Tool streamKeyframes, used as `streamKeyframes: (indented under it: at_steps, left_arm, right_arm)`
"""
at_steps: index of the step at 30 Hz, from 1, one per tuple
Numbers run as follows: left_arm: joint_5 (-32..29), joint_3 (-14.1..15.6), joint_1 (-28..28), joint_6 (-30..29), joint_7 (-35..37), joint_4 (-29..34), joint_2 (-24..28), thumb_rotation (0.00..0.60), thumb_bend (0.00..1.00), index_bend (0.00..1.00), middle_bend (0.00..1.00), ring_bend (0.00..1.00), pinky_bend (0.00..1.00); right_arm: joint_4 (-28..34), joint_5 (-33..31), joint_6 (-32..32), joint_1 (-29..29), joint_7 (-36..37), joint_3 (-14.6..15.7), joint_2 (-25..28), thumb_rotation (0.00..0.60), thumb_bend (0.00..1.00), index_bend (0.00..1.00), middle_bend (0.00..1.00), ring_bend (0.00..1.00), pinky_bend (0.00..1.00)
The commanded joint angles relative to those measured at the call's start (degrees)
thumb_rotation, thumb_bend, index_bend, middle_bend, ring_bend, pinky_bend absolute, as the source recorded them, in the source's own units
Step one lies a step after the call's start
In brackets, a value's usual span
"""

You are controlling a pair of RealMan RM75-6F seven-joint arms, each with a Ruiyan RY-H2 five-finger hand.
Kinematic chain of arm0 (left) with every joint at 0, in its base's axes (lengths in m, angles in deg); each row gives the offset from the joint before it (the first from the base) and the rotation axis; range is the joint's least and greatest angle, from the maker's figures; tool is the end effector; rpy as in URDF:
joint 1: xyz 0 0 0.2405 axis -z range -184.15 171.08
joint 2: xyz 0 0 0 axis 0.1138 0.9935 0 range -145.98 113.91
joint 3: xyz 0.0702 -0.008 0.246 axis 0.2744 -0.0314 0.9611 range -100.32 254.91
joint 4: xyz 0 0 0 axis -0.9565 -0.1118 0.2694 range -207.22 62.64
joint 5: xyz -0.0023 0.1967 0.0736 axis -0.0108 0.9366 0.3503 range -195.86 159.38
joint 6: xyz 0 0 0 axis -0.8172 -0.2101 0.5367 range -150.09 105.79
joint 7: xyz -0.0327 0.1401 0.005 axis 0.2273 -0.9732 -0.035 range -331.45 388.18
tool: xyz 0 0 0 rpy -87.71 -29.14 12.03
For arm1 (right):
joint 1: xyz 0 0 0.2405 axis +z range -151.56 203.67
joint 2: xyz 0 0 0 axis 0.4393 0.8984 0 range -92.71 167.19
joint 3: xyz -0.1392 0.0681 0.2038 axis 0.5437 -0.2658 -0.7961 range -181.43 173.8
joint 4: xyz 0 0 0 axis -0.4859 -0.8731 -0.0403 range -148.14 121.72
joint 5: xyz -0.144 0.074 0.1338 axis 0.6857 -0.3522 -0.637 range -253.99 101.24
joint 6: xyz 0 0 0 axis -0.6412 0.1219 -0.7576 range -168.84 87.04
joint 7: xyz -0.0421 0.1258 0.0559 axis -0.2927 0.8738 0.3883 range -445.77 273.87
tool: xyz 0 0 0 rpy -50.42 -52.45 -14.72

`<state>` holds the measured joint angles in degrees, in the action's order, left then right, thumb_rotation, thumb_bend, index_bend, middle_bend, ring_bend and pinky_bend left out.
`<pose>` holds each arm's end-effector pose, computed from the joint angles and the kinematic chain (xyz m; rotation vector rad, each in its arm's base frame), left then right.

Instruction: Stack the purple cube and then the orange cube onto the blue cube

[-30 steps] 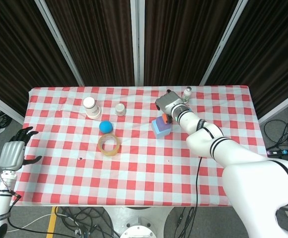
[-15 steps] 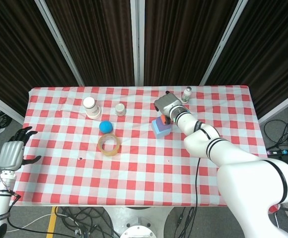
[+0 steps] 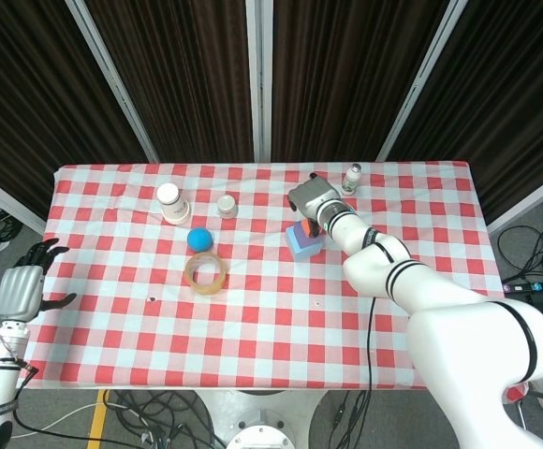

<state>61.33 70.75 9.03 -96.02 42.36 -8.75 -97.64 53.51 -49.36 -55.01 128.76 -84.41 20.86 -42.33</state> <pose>-0.3562 0.2647 0.1036 -1.3521 -0.9900 -0.9454 -0.0089 -0.4817 0.0345 2.1413 -0.8634 0.2954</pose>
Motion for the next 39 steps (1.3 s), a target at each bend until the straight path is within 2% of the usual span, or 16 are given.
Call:
streamKeyframes:
  at_steps: [1, 15, 21, 23, 26, 28, 32, 34, 36, 37, 39]
  left_arm:
    - [0.0, 0.0, -0.1, -0.1, 0.1, 0.0, 0.0, 0.600, 0.11, 0.29, 0.24, 0.16, 0.29]
    - [0.2, 0.0, -0.1, -0.4, 0.1, 0.1, 0.0, 0.600, 0.11, 0.29, 0.24, 0.16, 0.29]
    - [0.2, 0.0, -0.1, -0.4, 0.0, 0.1, -0.1, 0.600, 0.11, 0.29, 0.24, 0.16, 0.29]
    - [0.3, 0.0, 0.0, -0.4, 0.0, 0.1, -0.1, 0.600, 0.11, 0.29, 0.24, 0.16, 0.29]
    - [0.3, -0.1, -0.1, -0.7, 0.1, 0.2, 0.0, 0.600, 0.11, 0.29, 0.24, 0.16, 0.29]
    - [0.4, -0.1, -0.1, -0.8, 0.1, 0.1, -0.1, 0.600, 0.11, 0.29, 0.24, 0.16, 0.29]
    - [0.9, -0.2, -0.1, -1.7, 0.3, 0.3, -0.2, 0.600, 0.11, 0.29, 0.24, 0.16, 0.29]
    - [1.5, -0.3, -0.1, -2.8, 0.4, 0.3, -0.3, 0.600, 0.11, 0.29, 0.24, 0.16, 0.29]
    - [1.9, -0.4, -0.2, -3.5, 0.4, 0.3, -0.3, 0.600, 0.11, 0.29, 0.24, 0.16, 0.29]
    - [2.1, -0.4, -0.2, -3.9, 0.3, 0.4, -0.3, 0.600, 0.11, 0.29, 0.24, 0.16, 0.29]
    - [2.4, -0.3, -0.1, -4.2, -0.1, 0.7, -0.2, 0.600, 0.11, 0.29, 0.24, 0.16, 0.29]
  right_arm:
    - [0.1, 0.1, 0.3, 0.0, 0.1, -0.1, 0.2, 0.600, 0.08, 0.29, 0.48, 0.17, 0.00]
    - [2.0, -0.1, -2.1, 0.0, -0.2, -0.3, 2.1, 0.600, 0.07, 0.26, 0.44, 0.15, 0.00]
    - [6.2, 1.2, -7.4, -0.5, -0.4, -3.2, 6.7, 0.600, 0.06, 0.26, 0.42, 0.14, 0.00]
    - [9.5, 3.6, -13.9, -1.6, -1.6, -4.6, 9.9, 0.600, 0.05, 0.26, 0.40, 0.13, 0.00]
    - [16.7, 8.8, -28.4, -5.7, -4.7, -6.2, 15.1, 0.600, 0.04, 0.25, 0.37, 0.10, 0.00]
    - [22.2, 11.7, -37.6, -9.2, -7.9, -6.1, 18.7, 0.600, 0.04, 0.23, 0.34, 0.09, 0.00]
    - [33.5, 12.7, -53.0, -17.8, -13.9, -5.4, 23.2, 0.600, 0.04, 0.17, 0.30, 0.07, 0.00]
    - [39.2, 14.6, -61.7, -24.4, -15.5, -4.6, 23.7, 0.600, 0.05, 0.15, 0.27, 0.05, 0.00]
    - [41.9, 18.2, -70.0, -31.3, -16.8, -3.3, 22.0, 0.600, 0.06, 0.14, 0.25, 0.04, 0.00]
    - [42.5, 21.3, -75.2, -36.3, -17.4, -2.2, 20.0, 0.600, 0.06, 0.14, 0.24, 0.04, 0.00]
    - [41.3, 25.9, -81.4, -43.8, -17.8, -0.5, 16.2, 0.600, 0.07, 0.12, 0.22, 0.03, 0.00]
